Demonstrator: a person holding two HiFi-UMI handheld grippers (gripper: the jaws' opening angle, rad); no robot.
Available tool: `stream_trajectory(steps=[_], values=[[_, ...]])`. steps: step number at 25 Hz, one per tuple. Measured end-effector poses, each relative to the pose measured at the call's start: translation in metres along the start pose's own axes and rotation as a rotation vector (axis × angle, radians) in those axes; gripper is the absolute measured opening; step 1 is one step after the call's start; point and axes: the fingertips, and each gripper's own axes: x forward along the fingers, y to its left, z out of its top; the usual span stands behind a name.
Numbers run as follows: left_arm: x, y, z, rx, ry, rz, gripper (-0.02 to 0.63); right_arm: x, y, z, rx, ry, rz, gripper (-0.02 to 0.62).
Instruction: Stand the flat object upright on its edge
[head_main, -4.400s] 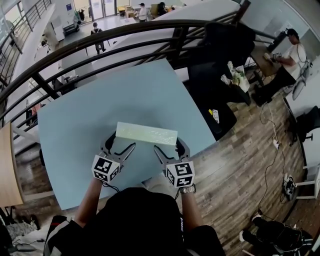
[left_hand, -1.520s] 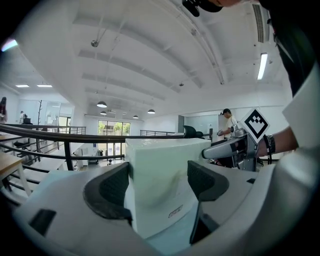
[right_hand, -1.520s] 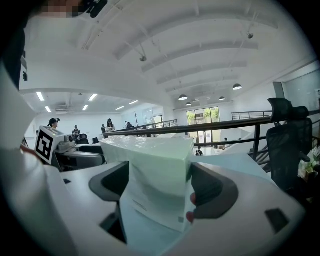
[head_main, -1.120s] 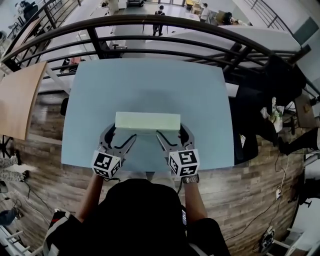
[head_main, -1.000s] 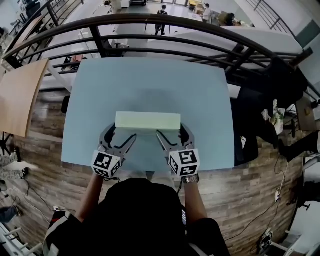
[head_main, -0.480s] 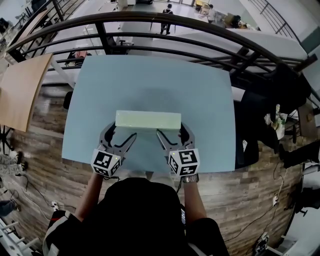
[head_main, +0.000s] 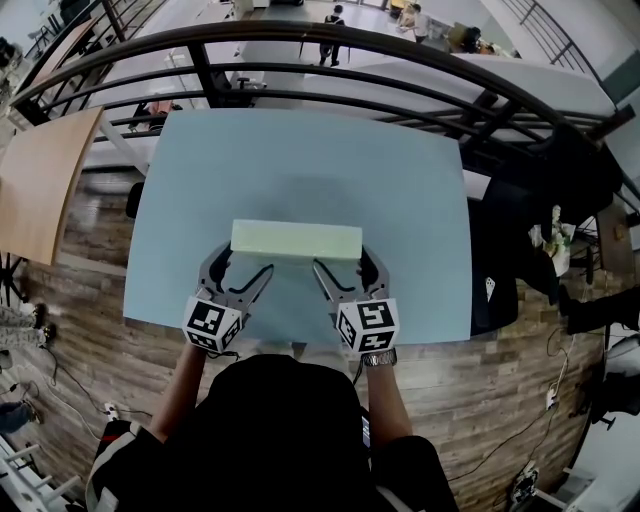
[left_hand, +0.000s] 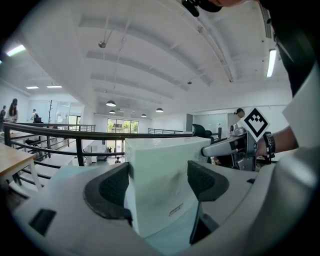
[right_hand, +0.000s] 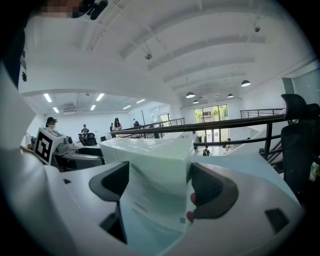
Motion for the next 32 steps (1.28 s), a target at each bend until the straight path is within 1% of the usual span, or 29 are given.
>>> stream_trajectory(steps=[9, 17, 32], values=[[0.0014, 0.0016, -0.006, 0.005, 0.012, -0.006, 0.37, 0.0008, 0.0005, -0.0049, -0.001, 0.004, -0.006, 0.391], [0.0036, 0.0031, -0.005, -0.005, -0.021, 0.012, 0.368, 0.0022, -0.0017, -0.0058, -0.009, -0.002, -0.018, 0.39], [0.0098, 0.0077, 0.001, 0.022, -0.037, 0.022, 0.368, 0.0075, -0.0055, -0.0051, -0.027, 0.012, -0.027, 0.39]])
